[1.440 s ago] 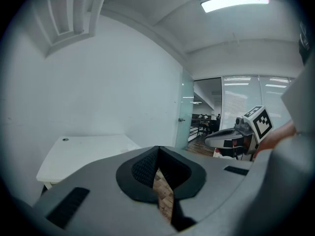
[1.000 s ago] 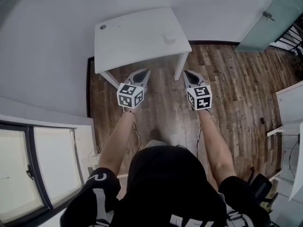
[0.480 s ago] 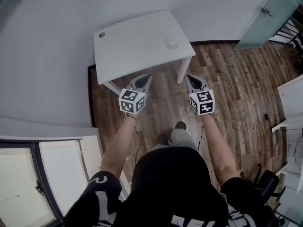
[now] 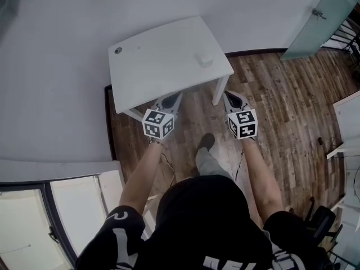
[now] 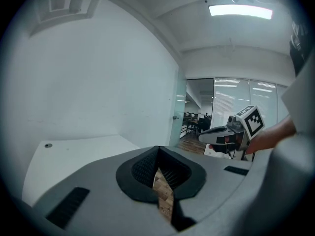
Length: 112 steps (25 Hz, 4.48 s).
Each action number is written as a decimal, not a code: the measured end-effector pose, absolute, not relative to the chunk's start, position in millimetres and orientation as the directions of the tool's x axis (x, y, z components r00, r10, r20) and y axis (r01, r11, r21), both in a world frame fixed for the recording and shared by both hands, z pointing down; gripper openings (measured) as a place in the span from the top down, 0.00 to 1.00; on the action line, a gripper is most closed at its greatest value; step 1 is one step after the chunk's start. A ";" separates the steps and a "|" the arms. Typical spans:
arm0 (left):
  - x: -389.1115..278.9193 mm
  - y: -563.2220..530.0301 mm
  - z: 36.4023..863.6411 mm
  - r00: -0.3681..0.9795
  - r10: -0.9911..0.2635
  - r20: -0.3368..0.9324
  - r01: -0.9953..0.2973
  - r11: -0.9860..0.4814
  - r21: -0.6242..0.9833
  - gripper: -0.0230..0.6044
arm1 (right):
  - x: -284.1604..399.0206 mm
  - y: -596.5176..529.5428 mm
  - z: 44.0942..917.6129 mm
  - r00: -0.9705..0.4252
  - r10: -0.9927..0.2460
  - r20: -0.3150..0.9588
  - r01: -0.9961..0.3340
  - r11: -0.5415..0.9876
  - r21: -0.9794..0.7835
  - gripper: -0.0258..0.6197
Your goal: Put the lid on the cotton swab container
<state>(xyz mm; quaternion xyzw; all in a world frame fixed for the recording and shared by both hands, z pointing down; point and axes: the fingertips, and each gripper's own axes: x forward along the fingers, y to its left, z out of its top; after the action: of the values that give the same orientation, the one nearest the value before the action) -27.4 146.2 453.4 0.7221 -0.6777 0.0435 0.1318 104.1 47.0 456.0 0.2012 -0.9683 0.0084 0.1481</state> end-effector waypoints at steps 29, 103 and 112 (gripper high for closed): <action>-117.6 -95.9 472.0 0.130 -0.929 0.346 -0.988 -0.092 0.124 0.92 | 26.0 -182.9 488.6 -0.854 -0.396 0.337 -0.439 0.897 -0.059 0.94; -205.3 -218.4 647.7 0.681 -0.624 0.382 -0.732 -0.589 0.342 0.92 | -113.1 -194.6 682.4 -0.736 -0.515 0.441 -0.611 0.785 -0.103 0.39; -206.9 -225.9 655.7 0.679 -0.639 0.363 -0.734 -0.569 0.371 0.92 | -122.1 -204.3 701.1 -0.731 -0.497 0.468 -0.595 0.800 -0.078 0.37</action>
<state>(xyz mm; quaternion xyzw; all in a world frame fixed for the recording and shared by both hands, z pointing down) -206.9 -225.9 655.7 0.8807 -0.3896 0.0943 0.2523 -122.1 -204.3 701.1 0.2957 -0.9235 0.1119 0.2174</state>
